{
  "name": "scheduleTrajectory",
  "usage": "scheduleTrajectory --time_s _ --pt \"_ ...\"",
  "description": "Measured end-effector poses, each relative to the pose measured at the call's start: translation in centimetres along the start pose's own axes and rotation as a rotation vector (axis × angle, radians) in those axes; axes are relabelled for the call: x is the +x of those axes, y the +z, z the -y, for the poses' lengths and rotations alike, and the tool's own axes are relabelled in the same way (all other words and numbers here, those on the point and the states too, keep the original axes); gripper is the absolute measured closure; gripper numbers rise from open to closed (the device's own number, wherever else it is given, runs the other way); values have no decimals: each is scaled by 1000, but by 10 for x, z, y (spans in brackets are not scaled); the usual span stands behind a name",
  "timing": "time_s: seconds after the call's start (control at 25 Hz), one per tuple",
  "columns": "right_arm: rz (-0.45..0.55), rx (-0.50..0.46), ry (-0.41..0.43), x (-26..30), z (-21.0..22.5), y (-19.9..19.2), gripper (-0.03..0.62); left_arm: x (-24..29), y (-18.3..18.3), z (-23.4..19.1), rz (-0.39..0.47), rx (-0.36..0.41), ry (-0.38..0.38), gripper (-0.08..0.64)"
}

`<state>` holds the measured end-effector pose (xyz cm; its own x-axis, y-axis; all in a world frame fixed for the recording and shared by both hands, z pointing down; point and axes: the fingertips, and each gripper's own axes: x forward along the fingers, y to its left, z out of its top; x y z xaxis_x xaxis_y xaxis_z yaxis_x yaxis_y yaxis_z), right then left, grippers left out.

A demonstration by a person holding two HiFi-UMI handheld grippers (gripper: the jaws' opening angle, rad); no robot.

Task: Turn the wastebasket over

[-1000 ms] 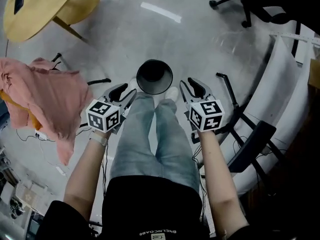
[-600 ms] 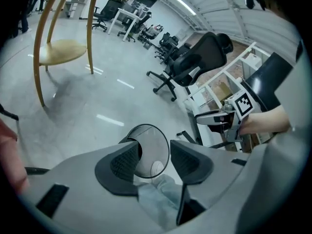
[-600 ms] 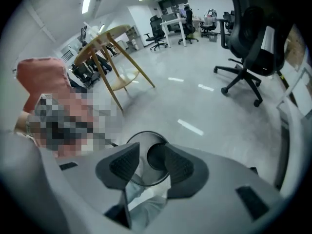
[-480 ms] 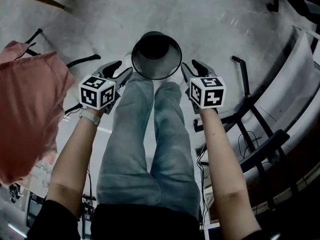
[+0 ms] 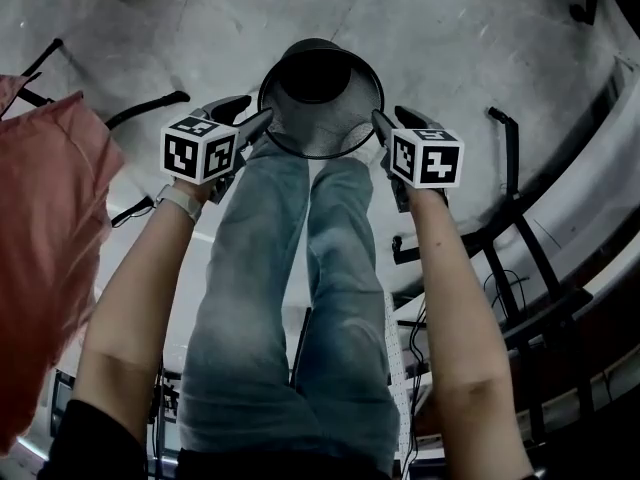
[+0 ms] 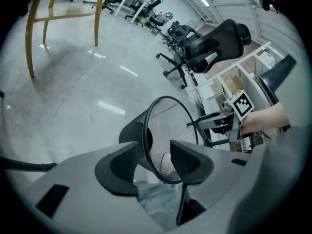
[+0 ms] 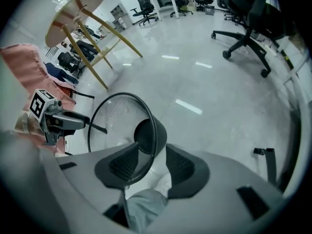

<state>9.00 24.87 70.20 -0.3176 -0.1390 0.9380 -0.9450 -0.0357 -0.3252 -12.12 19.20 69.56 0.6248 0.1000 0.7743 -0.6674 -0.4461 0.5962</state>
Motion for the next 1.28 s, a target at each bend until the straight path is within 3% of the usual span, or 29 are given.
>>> scheduleTrajectory --time_s 0.28,0.44,0.6,0.72,0.84,1.04,1.28 --pt "-60 18 33 27 -7 -17 430 29 -11 -18 -35 -42 -1 371" --pt "-55 62 -2 34 1 -14 525 37 -14 -19 -53 -84 -16 456" --pt "-73 150 22 38 3 -11 547 34 -17 -21 -87 -178 -13 476" --pt "-123 155 14 40 2 -4 549 24 -19 -17 -99 -282 -20 477" --pt "-185 116 6 42 -2 14 551 13 -17 -16 -98 -376 -14 476" --pt "-224 -56 12 51 -10 68 551 -6 -6 -16 -59 -533 -16 465" --pt "-254 -206 70 75 -10 122 550 -13 22 -15 38 -637 3 457"
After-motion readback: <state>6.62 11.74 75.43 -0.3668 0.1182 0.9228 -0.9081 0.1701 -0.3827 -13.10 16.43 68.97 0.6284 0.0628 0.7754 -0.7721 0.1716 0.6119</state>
